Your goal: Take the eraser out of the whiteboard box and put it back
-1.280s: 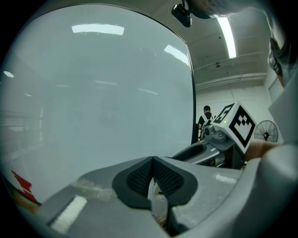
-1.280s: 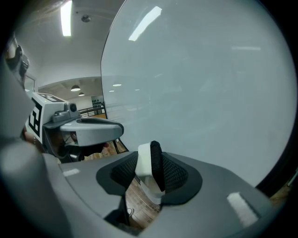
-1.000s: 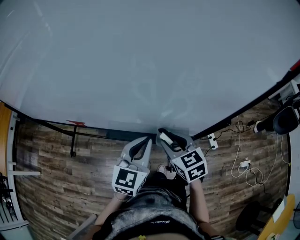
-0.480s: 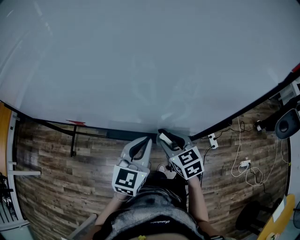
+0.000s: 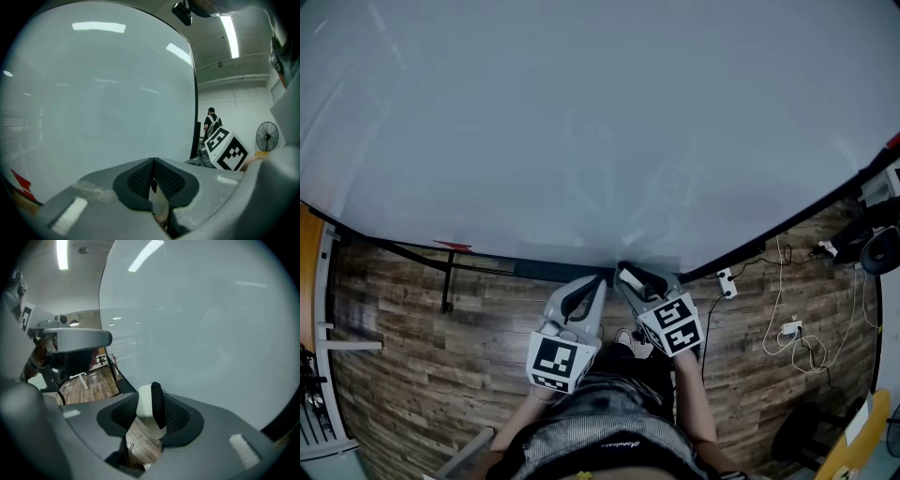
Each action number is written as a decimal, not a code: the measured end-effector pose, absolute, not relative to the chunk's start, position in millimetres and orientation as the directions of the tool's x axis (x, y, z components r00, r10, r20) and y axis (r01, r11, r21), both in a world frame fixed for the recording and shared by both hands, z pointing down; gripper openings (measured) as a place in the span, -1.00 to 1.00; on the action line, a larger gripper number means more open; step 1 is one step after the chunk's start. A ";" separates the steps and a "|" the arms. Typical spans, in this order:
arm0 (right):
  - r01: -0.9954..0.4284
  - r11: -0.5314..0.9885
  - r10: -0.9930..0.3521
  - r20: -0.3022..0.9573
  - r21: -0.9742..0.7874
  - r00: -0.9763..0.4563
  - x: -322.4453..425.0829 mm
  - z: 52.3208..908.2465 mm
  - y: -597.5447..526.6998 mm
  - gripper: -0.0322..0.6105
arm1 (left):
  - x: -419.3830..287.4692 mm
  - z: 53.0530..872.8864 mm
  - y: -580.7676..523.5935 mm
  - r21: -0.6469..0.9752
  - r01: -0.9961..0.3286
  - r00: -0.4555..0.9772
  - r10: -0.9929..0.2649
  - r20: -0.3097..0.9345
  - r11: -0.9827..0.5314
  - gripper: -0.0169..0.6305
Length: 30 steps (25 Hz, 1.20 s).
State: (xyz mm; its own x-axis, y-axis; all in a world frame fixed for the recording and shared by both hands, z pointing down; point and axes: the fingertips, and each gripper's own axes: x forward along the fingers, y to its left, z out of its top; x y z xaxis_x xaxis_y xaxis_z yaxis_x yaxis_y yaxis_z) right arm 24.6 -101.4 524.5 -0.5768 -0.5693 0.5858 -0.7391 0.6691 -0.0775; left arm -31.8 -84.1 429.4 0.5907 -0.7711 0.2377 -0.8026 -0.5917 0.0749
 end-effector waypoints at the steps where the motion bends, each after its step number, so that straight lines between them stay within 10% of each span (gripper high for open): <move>1: -0.739 0.669 -0.568 0.588 -0.079 -0.577 24.9 526.0 -101.6 -0.40 | -31.3 430.4 -84.4 0.069 -0.801 0.592 -0.769 0.240 -0.595 -0.95; 30: -0.743 0.662 -0.562 0.590 -0.098 -0.579 24.4 541.0 -106.4 -0.39 | -24.4 436.7 -88.3 0.067 -0.788 0.607 -0.752 0.259 -0.613 -0.95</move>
State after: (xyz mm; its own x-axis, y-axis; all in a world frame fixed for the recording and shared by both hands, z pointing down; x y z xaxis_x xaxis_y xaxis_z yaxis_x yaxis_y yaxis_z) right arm 24.4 -106.4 541.0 -0.5794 -0.5624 0.5900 -0.7428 0.6623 -0.0982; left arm -24.4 -88.3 436.7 0.6066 -0.7515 0.2593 -0.7876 -0.6125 0.0671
